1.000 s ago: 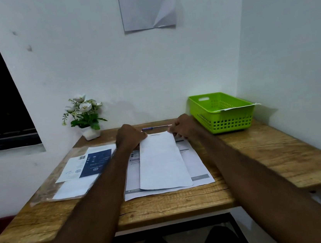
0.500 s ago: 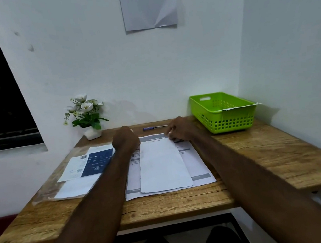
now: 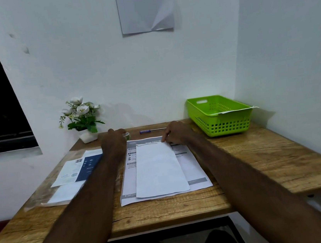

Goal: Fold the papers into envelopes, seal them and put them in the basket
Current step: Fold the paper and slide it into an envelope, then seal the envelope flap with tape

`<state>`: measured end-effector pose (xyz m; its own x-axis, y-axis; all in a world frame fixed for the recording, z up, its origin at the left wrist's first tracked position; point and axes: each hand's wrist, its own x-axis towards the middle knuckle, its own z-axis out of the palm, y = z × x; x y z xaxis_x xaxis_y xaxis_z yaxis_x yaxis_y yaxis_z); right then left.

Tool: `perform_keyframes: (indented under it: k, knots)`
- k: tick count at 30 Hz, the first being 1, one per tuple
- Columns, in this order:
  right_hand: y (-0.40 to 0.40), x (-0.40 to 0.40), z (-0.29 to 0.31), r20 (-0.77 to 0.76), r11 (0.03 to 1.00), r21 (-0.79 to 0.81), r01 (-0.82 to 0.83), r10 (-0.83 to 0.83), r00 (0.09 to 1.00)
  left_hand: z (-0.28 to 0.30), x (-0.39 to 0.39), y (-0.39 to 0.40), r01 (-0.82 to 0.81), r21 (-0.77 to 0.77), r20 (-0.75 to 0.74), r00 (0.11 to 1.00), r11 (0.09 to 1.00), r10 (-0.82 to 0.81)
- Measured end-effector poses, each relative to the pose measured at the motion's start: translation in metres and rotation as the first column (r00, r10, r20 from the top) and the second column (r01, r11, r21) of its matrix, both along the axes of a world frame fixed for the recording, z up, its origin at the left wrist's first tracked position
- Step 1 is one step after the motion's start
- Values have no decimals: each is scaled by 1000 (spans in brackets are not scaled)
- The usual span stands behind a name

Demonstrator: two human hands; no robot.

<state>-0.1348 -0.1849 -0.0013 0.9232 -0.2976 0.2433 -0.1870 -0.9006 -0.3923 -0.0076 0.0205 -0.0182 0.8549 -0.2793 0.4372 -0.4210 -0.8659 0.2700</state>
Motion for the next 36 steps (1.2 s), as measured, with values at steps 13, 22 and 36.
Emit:
perform_keyframes:
  k: [13, 22, 36]
  knots:
    - [-2, 2, -4, 16, 998, -62, -14, 15, 1000, 0, 3, 3, 211, -375, -82, 962, 903, -259]
    - [7, 8, 7, 486, 959, 258, -115, -26, 874, 21, -16, -8, 438, -550, -88, 816, 711, -571]
    - [16, 12, 7, 666, 901, 323, -288, -1, 746, 33, -27, -16, 544, -587, -83, 696, 600, -713]
